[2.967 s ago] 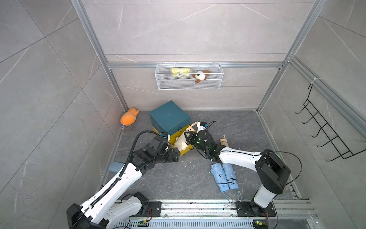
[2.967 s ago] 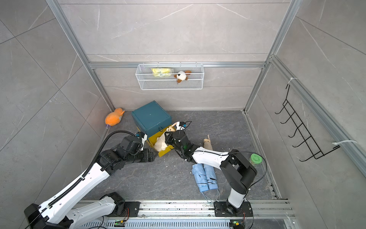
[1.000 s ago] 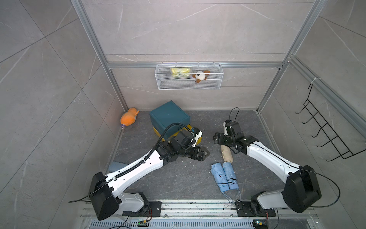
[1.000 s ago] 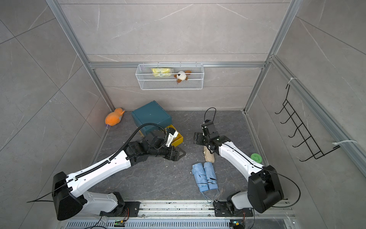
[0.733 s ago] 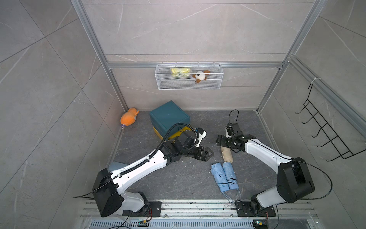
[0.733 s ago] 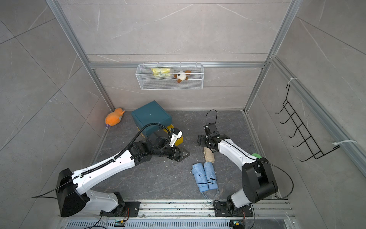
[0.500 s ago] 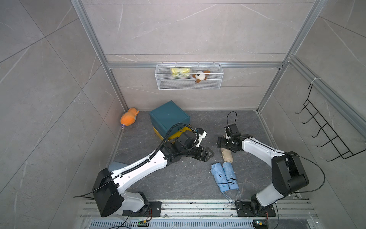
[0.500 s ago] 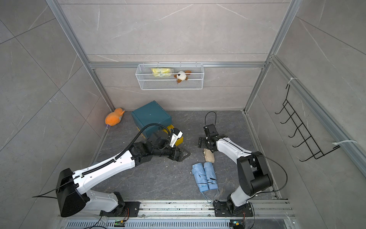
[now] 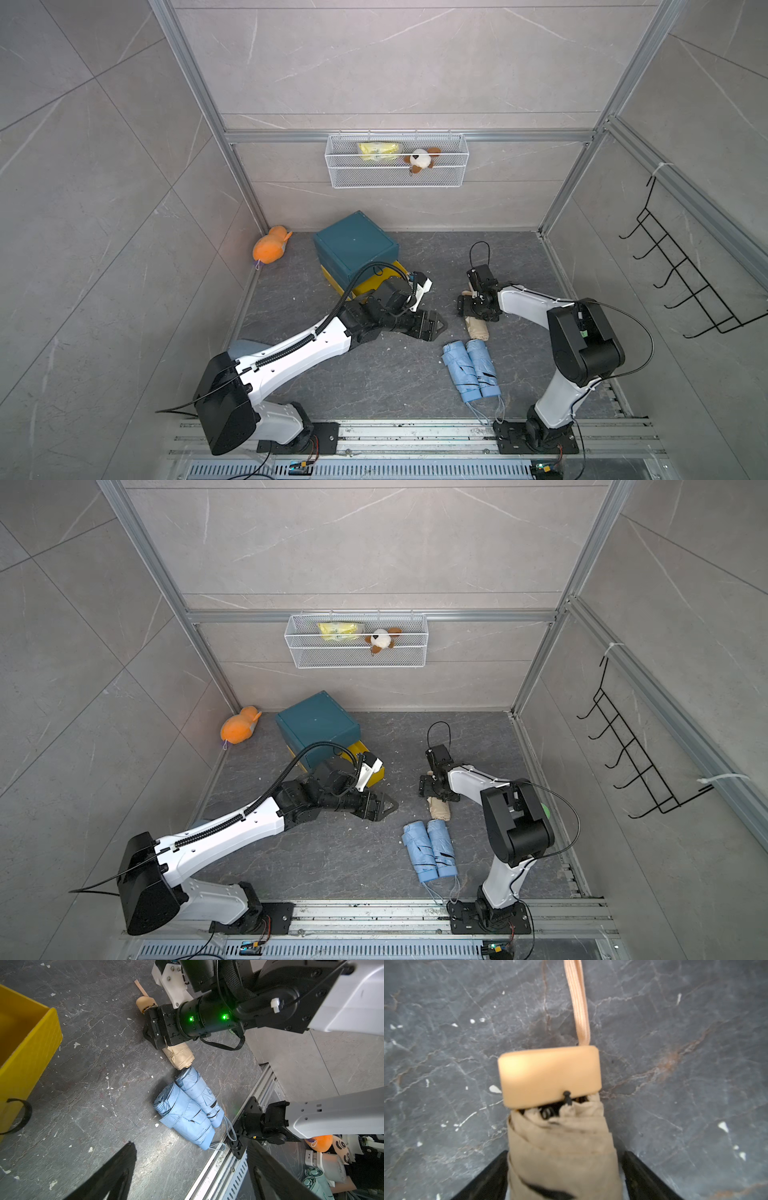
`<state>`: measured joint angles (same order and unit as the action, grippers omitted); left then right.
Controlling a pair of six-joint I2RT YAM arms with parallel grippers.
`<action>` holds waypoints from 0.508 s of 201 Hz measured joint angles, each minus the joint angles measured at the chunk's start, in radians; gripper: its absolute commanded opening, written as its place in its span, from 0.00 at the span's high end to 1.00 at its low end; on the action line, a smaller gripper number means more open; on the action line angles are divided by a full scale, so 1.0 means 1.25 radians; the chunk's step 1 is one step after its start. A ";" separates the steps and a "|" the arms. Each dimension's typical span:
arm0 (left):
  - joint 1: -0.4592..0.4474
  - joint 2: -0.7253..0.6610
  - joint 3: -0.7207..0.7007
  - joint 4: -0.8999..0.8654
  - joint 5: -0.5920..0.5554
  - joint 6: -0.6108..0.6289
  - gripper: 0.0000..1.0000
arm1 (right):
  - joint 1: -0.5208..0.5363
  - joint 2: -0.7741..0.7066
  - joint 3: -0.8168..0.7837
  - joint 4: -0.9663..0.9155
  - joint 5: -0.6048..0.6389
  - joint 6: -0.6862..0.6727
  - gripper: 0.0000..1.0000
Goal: Place the umbrella in the drawer by color
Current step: Pick up the umbrella from the center of the board.
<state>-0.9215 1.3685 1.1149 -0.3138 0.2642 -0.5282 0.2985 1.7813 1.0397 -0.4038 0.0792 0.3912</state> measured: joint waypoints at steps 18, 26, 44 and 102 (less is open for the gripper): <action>0.000 -0.002 -0.001 0.000 0.000 0.000 0.14 | -0.003 0.009 0.011 0.003 -0.004 -0.008 0.33; 0.000 -0.004 -0.001 0.000 -0.001 0.000 0.14 | -0.005 0.013 0.013 0.006 -0.004 -0.008 0.41; 0.000 -0.004 -0.001 0.000 -0.001 0.000 0.14 | -0.009 0.014 0.015 0.007 -0.010 -0.018 0.55; 0.000 -0.010 -0.013 -0.002 -0.010 0.000 0.14 | -0.011 0.006 0.017 0.024 -0.047 -0.016 0.64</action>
<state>-0.9215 1.3560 1.0992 -0.3164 0.2520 -0.5282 0.2844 1.7893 1.0611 -0.3733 0.0200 0.3710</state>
